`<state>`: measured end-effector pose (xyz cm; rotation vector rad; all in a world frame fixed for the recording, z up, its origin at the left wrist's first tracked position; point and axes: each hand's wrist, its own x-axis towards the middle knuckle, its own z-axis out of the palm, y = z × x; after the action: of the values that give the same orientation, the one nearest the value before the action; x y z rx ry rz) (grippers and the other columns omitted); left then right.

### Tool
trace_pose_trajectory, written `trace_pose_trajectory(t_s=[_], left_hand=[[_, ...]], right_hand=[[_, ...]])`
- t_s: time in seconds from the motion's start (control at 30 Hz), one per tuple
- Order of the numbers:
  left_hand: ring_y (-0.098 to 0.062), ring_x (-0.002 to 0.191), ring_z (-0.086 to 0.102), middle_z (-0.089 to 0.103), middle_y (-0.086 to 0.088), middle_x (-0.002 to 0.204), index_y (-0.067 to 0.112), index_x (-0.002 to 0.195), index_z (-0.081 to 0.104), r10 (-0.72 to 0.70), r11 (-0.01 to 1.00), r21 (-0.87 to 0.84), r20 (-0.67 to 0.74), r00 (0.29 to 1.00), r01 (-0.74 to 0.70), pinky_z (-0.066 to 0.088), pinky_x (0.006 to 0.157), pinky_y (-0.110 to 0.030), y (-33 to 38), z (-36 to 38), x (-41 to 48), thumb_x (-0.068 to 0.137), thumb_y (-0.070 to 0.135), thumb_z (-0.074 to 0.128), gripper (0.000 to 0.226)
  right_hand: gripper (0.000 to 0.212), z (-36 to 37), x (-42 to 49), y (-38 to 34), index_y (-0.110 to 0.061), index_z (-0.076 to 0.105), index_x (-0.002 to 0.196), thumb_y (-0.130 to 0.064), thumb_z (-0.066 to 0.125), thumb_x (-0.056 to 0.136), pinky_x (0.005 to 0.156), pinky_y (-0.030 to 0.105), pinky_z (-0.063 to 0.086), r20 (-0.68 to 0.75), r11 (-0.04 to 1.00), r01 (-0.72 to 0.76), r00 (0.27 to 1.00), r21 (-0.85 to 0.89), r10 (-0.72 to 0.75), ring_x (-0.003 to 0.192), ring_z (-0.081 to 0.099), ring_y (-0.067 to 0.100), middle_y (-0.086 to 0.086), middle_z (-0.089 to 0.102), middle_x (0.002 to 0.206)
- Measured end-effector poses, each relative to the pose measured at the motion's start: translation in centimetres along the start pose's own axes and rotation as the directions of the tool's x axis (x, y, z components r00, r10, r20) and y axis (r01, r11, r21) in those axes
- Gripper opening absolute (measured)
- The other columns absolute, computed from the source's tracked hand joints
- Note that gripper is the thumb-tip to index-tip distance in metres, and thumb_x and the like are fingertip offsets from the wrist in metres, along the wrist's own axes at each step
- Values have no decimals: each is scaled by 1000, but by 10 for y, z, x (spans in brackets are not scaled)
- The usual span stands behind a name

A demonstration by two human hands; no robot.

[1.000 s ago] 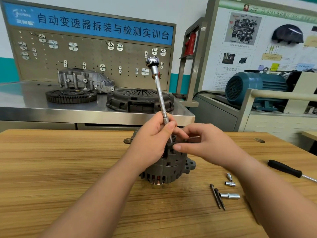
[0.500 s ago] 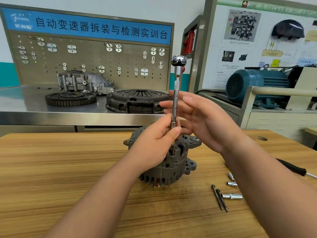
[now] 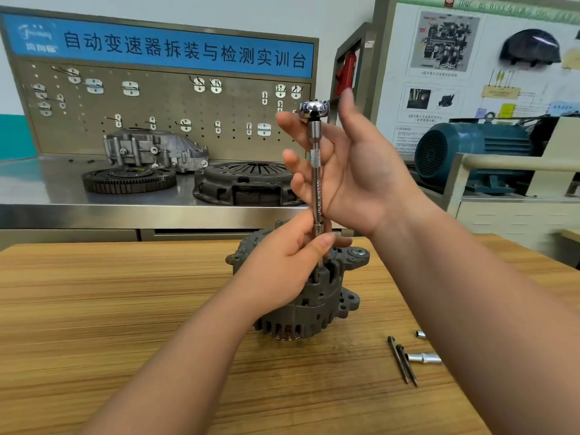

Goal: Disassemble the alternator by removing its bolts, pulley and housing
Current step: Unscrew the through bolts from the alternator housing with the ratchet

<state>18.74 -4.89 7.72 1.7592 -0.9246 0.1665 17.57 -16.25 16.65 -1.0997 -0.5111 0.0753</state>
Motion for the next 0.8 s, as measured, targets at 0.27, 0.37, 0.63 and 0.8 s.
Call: trace_pose_trajectory(t_s=[0.27,0.37,0.63,0.8], left_hand=[[-50,100,61,73,16,100,28,104,58,-112,993,23,-4,994,112,46,86,-68,7,-5,1,100,19,48,14],[-46,100,63,74,15,97,26,105,60,-133,990,42,3,991,133,47,89,-65,8,-6,1,99,21,49,14],[-35,94,66,74,17,87,22,106,60,-115,990,88,30,993,112,50,89,-54,5,-5,1,100,31,46,18],[-24,95,66,74,11,90,21,106,57,-61,997,51,49,997,58,46,93,-52,6,-7,0,95,35,38,26]], right_hand=[[19,2,3,8,-22,66,94,-35,52,96,47,18,47,-117,957,108,990,268,-79,66,67,13,-4,70,96],[10,5,-2,11,-26,54,102,-19,52,96,50,23,49,-86,934,349,935,69,-343,72,69,20,-1,69,104],[22,10,-2,9,-15,46,121,-25,34,105,48,24,52,-132,838,528,829,-138,-543,74,71,25,4,67,113],[43,0,2,10,-19,50,114,-47,19,104,45,19,47,-98,943,301,952,139,-290,61,68,17,1,74,96]])
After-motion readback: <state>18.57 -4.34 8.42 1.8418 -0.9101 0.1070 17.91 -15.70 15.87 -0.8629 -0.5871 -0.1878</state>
